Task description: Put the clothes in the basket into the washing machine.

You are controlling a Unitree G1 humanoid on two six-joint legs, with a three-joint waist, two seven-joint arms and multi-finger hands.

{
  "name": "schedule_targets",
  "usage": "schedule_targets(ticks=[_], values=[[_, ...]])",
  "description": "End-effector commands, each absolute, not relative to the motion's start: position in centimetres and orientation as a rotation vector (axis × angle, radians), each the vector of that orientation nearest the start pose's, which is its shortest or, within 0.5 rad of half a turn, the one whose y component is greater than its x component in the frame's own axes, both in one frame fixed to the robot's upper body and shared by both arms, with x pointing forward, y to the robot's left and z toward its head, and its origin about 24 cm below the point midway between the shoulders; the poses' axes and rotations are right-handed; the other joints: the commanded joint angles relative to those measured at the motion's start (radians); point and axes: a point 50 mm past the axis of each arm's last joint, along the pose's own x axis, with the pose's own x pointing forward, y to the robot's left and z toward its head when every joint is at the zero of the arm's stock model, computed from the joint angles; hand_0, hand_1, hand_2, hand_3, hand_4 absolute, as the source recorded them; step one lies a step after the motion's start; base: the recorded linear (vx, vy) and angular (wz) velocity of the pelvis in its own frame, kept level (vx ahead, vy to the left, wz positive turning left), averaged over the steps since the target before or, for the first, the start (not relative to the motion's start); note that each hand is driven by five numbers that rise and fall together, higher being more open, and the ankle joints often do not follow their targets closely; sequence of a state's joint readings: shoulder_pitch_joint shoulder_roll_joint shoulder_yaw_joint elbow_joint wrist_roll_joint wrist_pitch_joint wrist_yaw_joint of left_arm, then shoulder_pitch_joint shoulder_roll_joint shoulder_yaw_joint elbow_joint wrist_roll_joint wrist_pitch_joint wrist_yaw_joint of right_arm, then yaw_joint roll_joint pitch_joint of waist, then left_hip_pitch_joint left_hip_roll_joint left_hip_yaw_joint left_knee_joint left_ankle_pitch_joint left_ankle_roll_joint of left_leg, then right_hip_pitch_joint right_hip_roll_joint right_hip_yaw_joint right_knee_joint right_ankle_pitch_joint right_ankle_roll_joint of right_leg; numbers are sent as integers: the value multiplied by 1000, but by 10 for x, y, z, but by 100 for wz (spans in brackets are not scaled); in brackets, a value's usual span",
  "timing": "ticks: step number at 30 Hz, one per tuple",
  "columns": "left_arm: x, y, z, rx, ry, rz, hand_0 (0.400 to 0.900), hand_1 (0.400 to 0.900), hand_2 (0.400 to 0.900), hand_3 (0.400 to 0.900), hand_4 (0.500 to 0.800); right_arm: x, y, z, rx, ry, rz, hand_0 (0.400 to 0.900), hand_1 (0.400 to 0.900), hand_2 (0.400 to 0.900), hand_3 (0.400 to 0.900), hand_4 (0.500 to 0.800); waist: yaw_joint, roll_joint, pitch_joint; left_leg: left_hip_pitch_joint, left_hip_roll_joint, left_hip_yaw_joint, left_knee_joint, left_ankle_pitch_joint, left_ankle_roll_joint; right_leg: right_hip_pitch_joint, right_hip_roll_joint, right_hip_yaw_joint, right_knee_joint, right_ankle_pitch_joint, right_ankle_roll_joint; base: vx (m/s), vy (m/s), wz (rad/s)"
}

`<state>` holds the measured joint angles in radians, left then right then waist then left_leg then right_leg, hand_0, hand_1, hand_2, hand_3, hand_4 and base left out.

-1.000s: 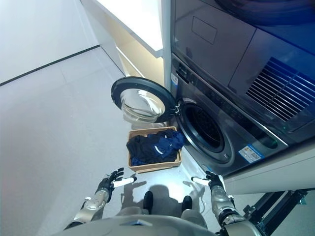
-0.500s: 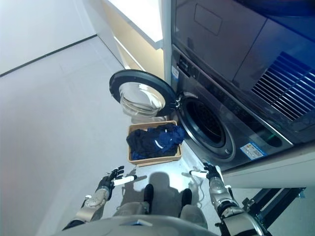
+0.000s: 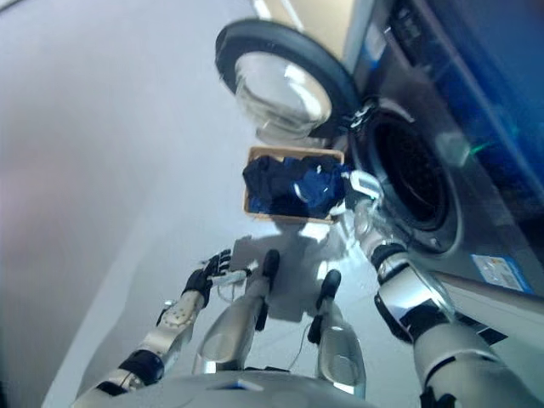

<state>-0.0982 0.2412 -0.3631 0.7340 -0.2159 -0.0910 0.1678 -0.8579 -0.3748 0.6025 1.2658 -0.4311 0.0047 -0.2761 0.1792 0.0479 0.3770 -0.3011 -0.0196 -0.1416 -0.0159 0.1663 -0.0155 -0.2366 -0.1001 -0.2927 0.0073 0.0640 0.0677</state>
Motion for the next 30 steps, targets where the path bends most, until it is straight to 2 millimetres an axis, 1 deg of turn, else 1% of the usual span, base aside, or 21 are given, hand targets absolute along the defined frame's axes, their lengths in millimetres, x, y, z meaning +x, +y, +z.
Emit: schedule_targets(ticks=[1,3,4,5,7,8,9,10,11,12,13,15,17,18,20,23,26,28,30], values=[[228,163,-69,193,436,-53,900,900,900,900,800,389,-225,88,-1634,103,-73,900,900,900,900,800,21,-7,19,-63,-48,-11,119,-107,6,-123,-89,14,167,10,53,-72,-7,30],[233,159,-62,195,400,-78,900,900,900,900,800,392,-242,103,-1793,111,-114,900,900,900,900,800,39,12,40,-107,-61,-27,155,-112,4,-159,-103,0,207,-4,52,-74,-8,32],[236,157,-58,196,378,-92,900,900,900,900,800,392,-253,113,-1831,115,-148,900,900,900,900,800,46,24,50,-134,-70,-35,168,-111,2,-184,-112,-6,225,-8,52,-90,9,31],[238,153,-54,191,361,-113,900,900,900,900,800,391,-262,117,-1866,132,-166,900,900,900,900,800,52,36,55,-153,-77,-45,174,-110,3,-206,-121,-14,245,-11,53,-85,23,27],[242,151,-47,188,324,-127,900,900,900,900,800,393,-277,140,-1932,131,-232,900,900,900,900,800,65,56,68,-202,-85,-54,186,-104,3,-262,-133,-16,278,-20,55,-72,22,21],[243,149,-44,183,310,-134,900,900,900,900,800,392,-284,147,-1964,138,-253,900,900,900,900,800,69,64,76,-222,-90,-56,194,-103,3,-286,-139,-20,297,-25,54,-69,14,17],[245,148,-40,185,291,-141,900,900,900,900,800,392,-292,159,-1984,138,-293,900,900,900,900,800,73,73,88,-246,-95,-57,206,-102,3,-311,-145,-19,315,-29,55,-42,23,12],[245,147,-38,177,283,-145,900,900,900,900,800,390,-300,165,-2001,149,-320,900,900,900,900,800,75,78,94,-263,-99,-58,213,-100,2,-330,-150,-21,328,-33,55,-48,33,12],[245,146,-35,176,269,-153,900,900,900,900,800,389,-308,178,-2042,152,-358,900,900,900,900,800,78,88,103,-283,-104,-61,220,-101,3,-358,-157,-21,351,-40,56,-27,38,10],[246,145,-33,177,258,-159,900,900,900,900,800,388,-313,187,-2062,155,-383,900,900,900,900,800,79,93,110,-301,-108,-61,227,-101,3,-379,-163,-21,367,-46,57,64,0,11],[246,144,-32,173,253,-161,900,900,900,900,800,386,-319,193,-2077,163,-410,900,900,900,900,800,81,96,114,-305,-111,-63,236,-128,0,-392,-166,-10,393,-78,68,78,-5,8],[247,143,-28,176,235,-167,900,900,900,900,800,382,-331,212,-2118,172,-472,900,900,900,900,800,82,107,129,-347,-130,-58,269,-138,3,-435,-181,-5,433,-92,71,37,18,9],[248,141,-23,169,209,-173,900,900,900,900,800,379,-338,226,-2152,166,-512,900,900,900,900,800,79,115,133,-395,-147,-54,320,-159,8,-484,-199,13,485,-109,71,-6,68,6],[250,142,-18,168,187,-174,900,900,900,900,800,377,-342,237,-2177,166,-541,900,900,900,900,800,80,120,139,-421,-157,-49,354,-172,11,-507,-208,20,517,-118,70,-15,67,6],[250,140,-13,160,164,-180,900,900,900,900,800,373,-349,247,-2217,185,-562,900,900,900,900,800,81,128,142,-479,-174,-39,420,-199,17,-559,-230,34,577,-137,71,-15,59,5],[249,139,-8,142,145,-180,900,900,900,900,800,365,-361,258,-2261,225,-602,900,900,900,900,800,81,139,142,-550,-192,-26,487,-225,21,-626,-250,50,648,-160,69,-1,48,4],[250,138,-2,134,116,-182,900,900,900,900,800,361,-368,266,-2305,256,-618,900,900,900,900,800,83,146,142,-602,-201,-20,518,-231,23,-680,-264,57,691,-173,67,12,28,4],[249,137,-1,122,110,-183,900,900,900,900,800,358,-372,268,-2320,275,-628,900,900,900,900,800,80,151,142,-629,-203,-16,532,-234,25,-711,-271,66,713,-180,66,15,23,6],[249,136,1,118,101,-180,900,900,900,900,800,357,-373,272,-2345,277,-635,900,900,900,900,800,81,150,143,-650,-205,-11,539,-236,27,-731,-275,69,721,-184,66,11,7,-3]])
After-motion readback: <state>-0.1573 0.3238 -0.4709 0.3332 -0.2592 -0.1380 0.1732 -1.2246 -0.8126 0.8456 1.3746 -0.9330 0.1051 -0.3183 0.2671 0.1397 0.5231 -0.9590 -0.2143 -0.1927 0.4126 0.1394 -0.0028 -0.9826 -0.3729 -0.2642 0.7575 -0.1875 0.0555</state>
